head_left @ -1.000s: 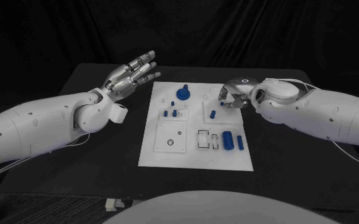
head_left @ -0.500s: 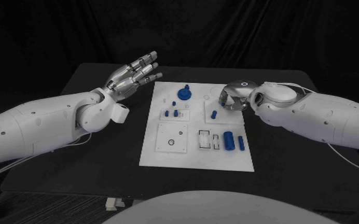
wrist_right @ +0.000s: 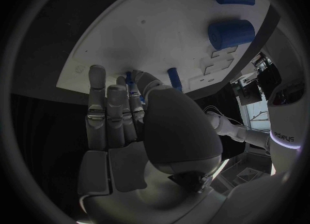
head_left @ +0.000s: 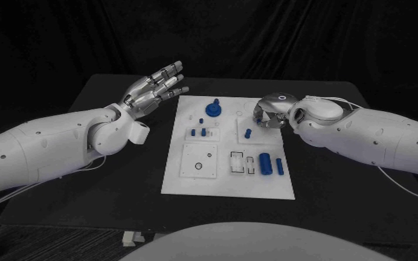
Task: Assemble the parts on the task board
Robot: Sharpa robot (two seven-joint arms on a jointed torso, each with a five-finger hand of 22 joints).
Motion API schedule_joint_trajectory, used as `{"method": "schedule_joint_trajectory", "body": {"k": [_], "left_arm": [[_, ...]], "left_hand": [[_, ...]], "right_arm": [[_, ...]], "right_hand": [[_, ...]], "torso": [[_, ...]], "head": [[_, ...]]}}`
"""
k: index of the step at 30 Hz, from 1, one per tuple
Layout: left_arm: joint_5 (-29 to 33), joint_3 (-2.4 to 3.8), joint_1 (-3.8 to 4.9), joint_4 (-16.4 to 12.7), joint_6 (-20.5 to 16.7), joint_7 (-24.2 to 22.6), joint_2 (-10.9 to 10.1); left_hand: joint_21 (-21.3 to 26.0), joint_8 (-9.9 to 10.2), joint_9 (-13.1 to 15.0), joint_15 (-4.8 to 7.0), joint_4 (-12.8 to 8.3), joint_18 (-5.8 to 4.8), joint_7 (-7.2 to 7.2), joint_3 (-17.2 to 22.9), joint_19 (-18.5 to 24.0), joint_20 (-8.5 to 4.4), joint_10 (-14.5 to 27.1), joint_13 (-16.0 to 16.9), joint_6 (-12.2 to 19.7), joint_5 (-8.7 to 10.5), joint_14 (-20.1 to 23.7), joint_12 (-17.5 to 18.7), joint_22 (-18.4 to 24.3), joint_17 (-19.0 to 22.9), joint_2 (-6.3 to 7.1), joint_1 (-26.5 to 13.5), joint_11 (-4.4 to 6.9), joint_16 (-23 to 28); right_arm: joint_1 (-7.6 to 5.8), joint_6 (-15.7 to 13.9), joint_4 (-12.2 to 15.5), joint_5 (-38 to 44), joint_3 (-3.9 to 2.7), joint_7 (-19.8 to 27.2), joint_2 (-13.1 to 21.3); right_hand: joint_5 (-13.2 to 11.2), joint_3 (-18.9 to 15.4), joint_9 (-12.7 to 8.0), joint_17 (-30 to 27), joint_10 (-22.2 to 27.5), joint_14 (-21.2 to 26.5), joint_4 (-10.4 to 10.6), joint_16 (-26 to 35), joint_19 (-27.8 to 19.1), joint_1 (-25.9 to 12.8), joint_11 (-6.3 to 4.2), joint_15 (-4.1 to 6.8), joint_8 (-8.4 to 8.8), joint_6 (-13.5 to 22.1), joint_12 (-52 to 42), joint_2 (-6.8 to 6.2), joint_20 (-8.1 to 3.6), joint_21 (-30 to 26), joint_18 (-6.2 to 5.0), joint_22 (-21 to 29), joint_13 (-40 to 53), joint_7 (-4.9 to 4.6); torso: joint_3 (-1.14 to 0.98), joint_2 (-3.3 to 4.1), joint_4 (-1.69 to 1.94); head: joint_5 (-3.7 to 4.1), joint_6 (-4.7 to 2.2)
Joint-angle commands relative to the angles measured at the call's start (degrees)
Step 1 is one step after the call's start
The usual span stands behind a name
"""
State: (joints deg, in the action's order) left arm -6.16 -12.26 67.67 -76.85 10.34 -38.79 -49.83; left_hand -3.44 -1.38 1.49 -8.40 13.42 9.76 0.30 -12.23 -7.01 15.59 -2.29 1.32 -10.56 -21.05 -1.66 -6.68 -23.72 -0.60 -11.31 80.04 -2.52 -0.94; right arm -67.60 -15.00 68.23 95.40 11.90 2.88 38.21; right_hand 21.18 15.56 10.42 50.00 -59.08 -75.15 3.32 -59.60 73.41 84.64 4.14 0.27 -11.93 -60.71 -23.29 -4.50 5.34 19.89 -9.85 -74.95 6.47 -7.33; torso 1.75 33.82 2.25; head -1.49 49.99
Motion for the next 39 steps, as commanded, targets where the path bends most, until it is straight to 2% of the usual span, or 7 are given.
{"method": "schedule_joint_trajectory", "body": {"k": [1,11,13,17,21,30,39], "left_arm": [[0.48,0.06,-0.12,0.01,0.61,-4.52,0.19],[0.48,0.06,-0.24,0.23,0.73,-4.09,0.33],[0.48,0.06,-0.25,0.28,0.76,-4.0,0.36],[0.48,0.05,-0.27,0.33,0.8,-3.81,0.4],[0.48,0.05,-0.28,0.43,0.75,-3.59,0.42],[0.48,0.05,-0.35,0.82,0.77,-3.33,0.8],[0.48,0.04,-0.61,1.09,0.89,-3.16,1.04]], "left_hand": [[-0.39,-0.27,0.11,-0.36,-0.54,0.65,-0.12,-0.04,-0.68,0.2,-0.18,0.12,-0.57,-0.3,-0.32,-0.59,-0.39,-0.12,-0.05,0.65,-0.61,-0.39],[-0.84,-0.41,0.2,-0.75,-1.47,0.63,-0.82,0.13,-1.86,0.53,-0.64,0.25,-1.26,-1.25,-0.92,-1.55,-1.12,-0.28,-0.29,1.62,-1.36,-0.93],[-0.87,-0.41,0.2,-0.77,-1.56,0.62,-0.87,0.14,-1.94,0.54,-0.68,0.26,-1.3,-1.36,-0.97,-1.63,-1.17,-0.29,-0.31,1.7,-1.41,-0.97],[-0.94,-0.52,0.28,-0.79,-1.82,0.61,-1.31,0.15,-2.17,0.58,-0.82,0.3,-1.83,-1.6,-1.07,-1.89,-1.19,-0.32,-0.33,1.88,-1.49,-1.1],[-0.94,-0.82,0.44,-0.77,-2.09,0.58,-2.53,0.08,-2.32,0.58,-0.86,0.3,-3.07,-1.71,-1.06,-2.03,-0.9,-0.31,-0.4,1.98,-1.03,-1.18],[-0.8,-0.82,0.43,-0.73,-2.17,0.57,-2.71,0.07,-2.06,0.55,-0.86,0.29,-3.03,-1.78,-0.98,-2.04,-0.23,-0.29,-0.4,2.02,-1.0,-1.14],[-0.44,-0.82,0.4,-0.53,-2.27,0.51,-3.0,0.01,-1.45,0.38,-0.83,0.28,-2.95,-1.8,-0.76,-2.05,0.83,-0.23,-0.46,2.02,-0.99,-1.03]], "right_arm": [[0.16,-2.21,-0.08,-0.2,-0.03,0.79,-0.1],[0.14,-4.4,0.41,-0.79,-0.03,0.97,0.61],[0.07,-5.04,1.09,-0.88,-0.03,0.9,1.24],[-0.54,-5.68,2.93,-0.95,-0.04,0.58,2.67],[-2.18,-6.21,6.01,-0.99,-0.04,0.04,4.66],[-5.5,-5.34,14.81,-1.01,-0.03,-1.19,8.54],[-4.94,-1.64,22.13,-0.33,-0.03,-0.85,7.43]], "right_hand": [[-0.66,0.09,0.88,-0.55,-1.46,0.34,-0.8,0.51,-0.37,0.92,-0.39,0.33,-0.72,-1.0,-0.33,0.61,-0.06,-0.01,-0.16,-1.98,0.12,0.16],[-1.17,0.36,1.47,-1.41,-2.71,0.35,-1.71,1.33,-0.46,1.77,-0.67,0.64,-0.71,-1.28,0.28,0.59,-0.41,0.18,-0.18,-1.99,-0.08,0.26],[-4.54,1.23,1.79,-1.67,-3.31,0.08,-2.0,1.64,-0.52,2.03,-0.72,0.71,-0.37,-1.4,1.12,0.62,-0.57,0.57,-0.11,-2.0,-0.36,0.27],[-4.68,1.33,1.83,-1.78,-3.38,0.08,-2.03,1.73,-0.52,2.03,-0.72,0.72,-0.33,-1.43,1.21,0.56,-0.58,0.63,-0.11,-2.01,-0.39,0.28],[-4.72,1.64,1.86,-2.05,-3.44,0.11,-2.22,1.99,-0.59,2.16,-0.68,0.72,-0.08,-1.24,1.51,0.31,-0.61,0.6,-0.12,-1.99,-0.48,0.23],[-4.66,2.24,1.85,-2.38,-3.42,0.18,-2.42,2.36,-0.84,2.24,-0.5,0.64,0.46,-0.85,2.13,-0.07,-0.61,0.43,-0.13,-1.94,-0.66,0.05],[-4.53,3.12,1.68,-1.39,-3.67,-0.55,-2.74,1.54,-0.58,2.36,-0.36,0.57,1.44,0.0,2.74,-0.46,-0.6,1.76,0.01,-2.13,-0.79,-0.19]], "torso": [[0.03,0.0,-0.08],[0.05,-0.02,-0.03],[0.06,-0.01,-0.01],[0.1,-0.06,0.05],[0.16,-0.17,0.11],[0.24,-0.37,0.16],[0.4,-0.33,-0.1]], "head": [[-0.17,0.01],[-0.51,0.01],[-0.62,0.01],[-0.82,0.01],[-0.98,0.01],[-1.13,0.01],[-1.86,0.01]]}}
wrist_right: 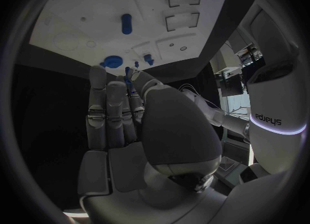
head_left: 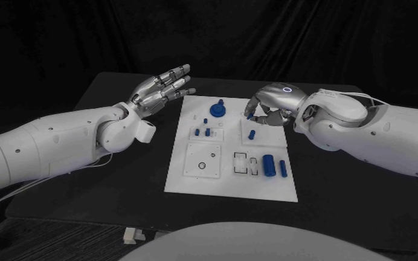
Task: Assemble the parts on the task board
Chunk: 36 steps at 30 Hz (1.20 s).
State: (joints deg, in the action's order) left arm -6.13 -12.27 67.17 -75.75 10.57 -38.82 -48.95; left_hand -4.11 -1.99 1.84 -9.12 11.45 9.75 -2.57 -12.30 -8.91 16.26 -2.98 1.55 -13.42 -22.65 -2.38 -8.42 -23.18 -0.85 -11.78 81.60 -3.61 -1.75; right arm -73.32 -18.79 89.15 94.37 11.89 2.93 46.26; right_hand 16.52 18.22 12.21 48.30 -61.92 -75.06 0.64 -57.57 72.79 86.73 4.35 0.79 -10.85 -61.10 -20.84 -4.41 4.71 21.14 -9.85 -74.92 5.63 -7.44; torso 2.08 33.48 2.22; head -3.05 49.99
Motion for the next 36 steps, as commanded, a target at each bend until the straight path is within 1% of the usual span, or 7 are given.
{"method": "schedule_joint_trajectory", "body": {"k": [1,3,11,14,20,25,36], "left_arm": [[0.45,0.05,-0.13,0.0,0.66,-3.1,0.2],[0.45,0.05,-0.16,0.02,0.64,-3.08,0.22],[0.45,0.05,-0.32,0.22,0.66,-2.92,0.45],[0.45,0.05,-0.35,0.26,0.73,-2.9,0.62],[0.45,0.05,-0.4,0.4,0.83,-2.81,1.06],[0.45,0.05,-0.41,0.44,0.92,-2.71,1.35],[0.45,0.05,-0.42,0.43,1.13,-2.47,1.48]], "left_hand": [[0.22,-0.21,0.05,0.19,-0.3,0.51,-0.14,0.08,0.46,-0.29,-0.14,0.05,-0.09,-0.21,-0.04,-0.31,0.29,0.02,0.01,0.46,0.11,-0.21],[0.28,-0.21,0.05,0.22,-0.29,0.5,-0.14,0.07,0.56,-0.31,-0.15,0.05,-0.1,-0.2,-0.01,-0.35,0.47,0.03,0.0,0.44,0.08,-0.2],[0.46,-0.24,0.06,0.4,-0.23,0.49,-0.43,-0.01,0.85,-0.41,-0.12,0.04,-0.2,-0.18,0.11,-0.35,0.83,0.05,-0.12,0.31,0.17,-0.15],[0.49,-0.27,0.08,0.42,-0.22,0.49,-0.59,-0.02,0.88,-0.42,-0.1,0.04,-0.32,-0.19,0.13,-0.35,0.86,0.05,-0.16,0.29,0.24,-0.16],[0.52,-0.35,0.11,0.46,-0.23,0.5,-0.94,-0.04,0.9,-0.42,-0.08,0.04,-0.58,-0.21,0.16,-0.36,0.88,0.05,-0.23,0.28,0.38,-0.16],[0.52,-0.4,0.14,0.47,-0.24,0.51,-1.07,-0.04,0.89,-0.4,-0.08,0.04,-0.78,-0.22,0.16,-0.4,0.87,0.05,-0.26,0.29,0.42,-0.18],[0.49,-0.51,0.19,0.41,-0.32,0.53,-1.4,-0.02,0.78,-0.34,-0.05,0.04,-1.16,-0.28,0.12,-0.38,0.72,0.03,-0.34,0.35,0.5,-0.23]], "right_arm": [[1.16,2.11,1.51,1.07,-0.01,-0.77,-1.05],[1.79,1.81,1.74,1.6,-0.01,-0.54,-1.88],[4.31,0.87,0.49,3.02,-0.01,-0.1,-6.25],[5.02,1.08,-0.48,3.64,-0.01,-0.21,-7.94],[6.16,2.54,-2.64,4.1,-0.01,-0.59,-10.95],[7.0,3.79,-4.35,4.23,-0.01,-0.94,-13.01],[7.8,5.09,-5.29,4.28,-0.01,-1.15,-14.3]], "right_hand": [[0.13,0.45,-0.11,0.31,-0.82,-0.64,-0.06,-0.49,0.05,0.26,-0.57,0.04,0.36,0.39,0.29,-0.55,0.03,0.51,0.01,-2.16,0.05,-0.07],[0.18,0.54,-0.12,0.37,-0.88,-0.72,-0.12,-0.56,0.09,0.3,-0.57,0.05,0.44,0.42,0.33,-0.63,0.02,0.67,0.02,-2.18,0.05,-0.09],[0.78,1.05,-0.16,0.75,-1.33,-1.07,-0.57,-0.92,0.23,0.49,-0.59,0.1,0.86,0.49,0.49,-1.07,-0.04,1.36,0.03,-2.25,0.09,-0.14],[0.82,1.11,-0.19,0.66,-1.33,-1.04,-0.62,-0.85,0.19,0.47,-0.56,0.1,0.97,0.59,0.55,-1.17,-0.04,1.31,0.02,-2.23,0.08,-0.17],[0.89,1.4,-0.31,0.52,-1.26,-0.99,-0.73,-0.73,0.02,0.39,-0.45,0.03,1.42,1.01,0.82,-1.35,-0.03,1.13,-0.01,-2.15,0.04,-0.31],[0.91,1.67,-0.41,0.29,-1.16,-0.84,-0.84,-0.51,-0.26,0.32,-0.34,-0.05,1.8,1.35,1.06,-1.47,0.0,0.81,-0.06,-2.05,0.0,-0.43],[0.9,1.8,-0.46,0.24,-1.22,-0.77,-0.93,-0.44,-0.37,0.34,-0.31,-0.08,1.96,1.49,1.1,-1.52,0.02,0.76,-0.07,-2.02,0.01,-0.48]], "torso": [[0.07,0.02,-0.03],[0.11,0.01,-0.04],[-0.14,0.2,-0.16],[-0.23,0.16,-0.01],[-0.24,0.16,-0.07],[-0.22,0.15,0.14],[-0.2,0.11,0.22]], "head": [[-0.41,0.01],[-0.66,0.01],[-1.81,0.01],[-1.93,0.01],[-2.33,0.01],[-2.35,0.01],[-2.94,0.01]]}}
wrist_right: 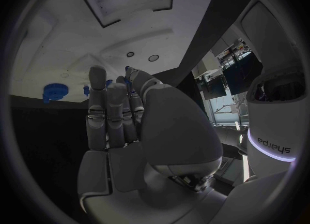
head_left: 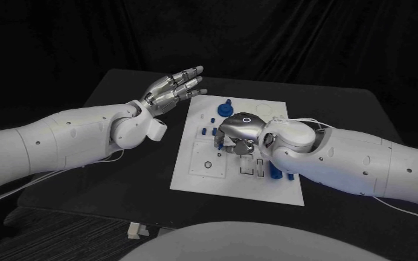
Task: Assemble the parts on the task board
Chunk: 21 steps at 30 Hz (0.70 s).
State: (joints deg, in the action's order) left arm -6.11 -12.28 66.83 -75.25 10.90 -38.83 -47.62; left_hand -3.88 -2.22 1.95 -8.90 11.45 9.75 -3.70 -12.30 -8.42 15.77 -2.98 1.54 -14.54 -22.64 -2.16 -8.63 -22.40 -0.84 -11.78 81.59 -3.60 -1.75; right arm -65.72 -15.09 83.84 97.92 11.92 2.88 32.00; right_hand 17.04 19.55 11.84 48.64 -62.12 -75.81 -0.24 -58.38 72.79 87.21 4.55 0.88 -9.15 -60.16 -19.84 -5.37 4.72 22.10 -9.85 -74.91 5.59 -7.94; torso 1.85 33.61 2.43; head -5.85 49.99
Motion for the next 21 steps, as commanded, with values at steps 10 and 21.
{"method": "schedule_joint_trajectory", "body": {"k": [10,21], "left_arm": [[0.44,0.06,-0.09,0.13,0.98,-2.33,0.37],[0.44,0.06,-0.11,0.3,1.25,-2.19,0.52]], "left_hand": [[0.24,-0.39,0.14,0.15,-0.38,0.55,-0.47,0.0,0.24,0.15,-0.04,0.05,-0.38,-0.31,-0.1,-0.18,-0.07,0.01,-0.38,0.4,0.52,-0.26],[0.22,-0.42,0.13,0.07,-0.22,0.57,-0.46,-0.01,0.19,0.15,0.01,0.04,-0.37,-0.33,-0.11,-0.14,-0.08,0.01,-0.61,0.26,0.5,-0.29]], "right_arm": [[0.55,2.24,0.17,0.73,-0.04,-1.31,-0.2],[1.17,2.61,-0.89,0.73,-0.04,-1.71,-0.59]], "right_hand": [[0.37,0.62,-0.13,-0.25,-1.04,0.08,-0.16,0.51,-0.51,-0.1,-0.48,-0.18,0.42,0.69,0.17,-0.58,0.02,-0.31,-0.09,-2.0,0.06,-0.03],[0.44,0.87,-0.21,-0.41,-1.16,0.22,-0.44,0.67,-0.72,0.03,-0.44,-0.2,0.71,0.89,0.21,-0.7,0.02,-0.26,-0.12,-1.99,0.12,-0.1]], "torso": [[0.05,-0.01,0.02],[0.06,-0.09,-0.08]], "head": [[-0.33,0.01],[-0.45,0.01]]}}
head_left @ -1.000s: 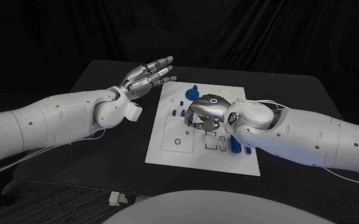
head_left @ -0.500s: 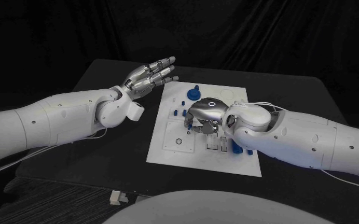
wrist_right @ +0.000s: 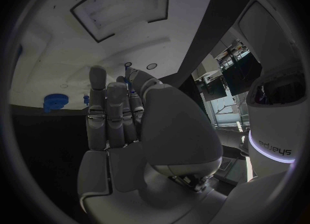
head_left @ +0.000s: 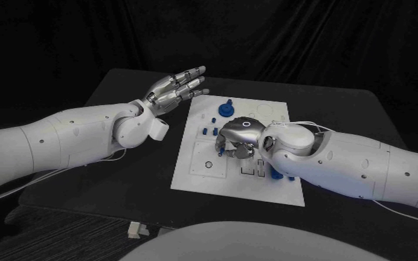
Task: Assemble the parts on the task board
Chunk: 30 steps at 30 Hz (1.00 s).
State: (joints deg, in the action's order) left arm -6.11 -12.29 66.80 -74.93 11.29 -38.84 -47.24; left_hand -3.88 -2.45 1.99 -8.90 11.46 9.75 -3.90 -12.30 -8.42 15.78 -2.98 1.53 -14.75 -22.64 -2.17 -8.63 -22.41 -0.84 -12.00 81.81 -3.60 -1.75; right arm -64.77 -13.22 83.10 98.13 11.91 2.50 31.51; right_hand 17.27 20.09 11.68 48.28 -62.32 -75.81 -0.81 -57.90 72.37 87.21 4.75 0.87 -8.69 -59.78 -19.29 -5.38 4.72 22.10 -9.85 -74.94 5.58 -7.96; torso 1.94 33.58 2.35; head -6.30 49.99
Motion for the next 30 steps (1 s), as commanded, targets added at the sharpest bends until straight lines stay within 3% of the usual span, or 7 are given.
{"method": "schedule_joint_trajectory", "body": {"k": [1,30], "left_arm": [[0.44,0.06,-0.08,-0.01,0.86,-2.18,0.16],[0.44,0.06,-0.18,0.47,1.42,-1.7,0.65]], "left_hand": [[0.22,-0.19,0.09,0.07,-0.23,0.57,-0.26,-0.01,0.19,0.15,0.01,0.05,-0.16,-0.34,-0.1,-0.14,-0.07,0.0,-0.39,0.03,0.5,-0.29],[0.16,-0.23,0.08,-0.02,-0.11,0.59,-0.07,-0.04,0.04,0.14,0.04,0.05,-0.21,-0.32,-0.15,-0.15,-0.26,-0.02,-0.54,-0.07,0.48,-0.36]], "right_arm": [[0.26,0.79,-0.26,0.52,-0.03,-1.37,-0.14],[1.54,0.73,-0.64,1.57,-0.03,-0.98,-0.62]], "right_hand": [[0.21,0.33,-0.05,-0.05,-0.96,0.22,0.13,0.18,-0.3,0.03,-0.64,-0.19,0.25,0.52,-0.33,-0.69,0.01,-0.26,-0.13,-1.95,0.13,-0.08],[0.25,0.62,-0.16,-0.41,-1.34,0.53,-0.2,0.54,-0.73,0.06,-0.62,-0.24,0.66,0.74,-0.49,-0.75,0.04,-0.2,-0.15,-1.9,0.36,-0.2]], "torso": [[-0.03,-0.05,0.0],[-0.01,-0.11,0.03]], "head": [[0.0,0.01],[-0.09,0.01]]}}
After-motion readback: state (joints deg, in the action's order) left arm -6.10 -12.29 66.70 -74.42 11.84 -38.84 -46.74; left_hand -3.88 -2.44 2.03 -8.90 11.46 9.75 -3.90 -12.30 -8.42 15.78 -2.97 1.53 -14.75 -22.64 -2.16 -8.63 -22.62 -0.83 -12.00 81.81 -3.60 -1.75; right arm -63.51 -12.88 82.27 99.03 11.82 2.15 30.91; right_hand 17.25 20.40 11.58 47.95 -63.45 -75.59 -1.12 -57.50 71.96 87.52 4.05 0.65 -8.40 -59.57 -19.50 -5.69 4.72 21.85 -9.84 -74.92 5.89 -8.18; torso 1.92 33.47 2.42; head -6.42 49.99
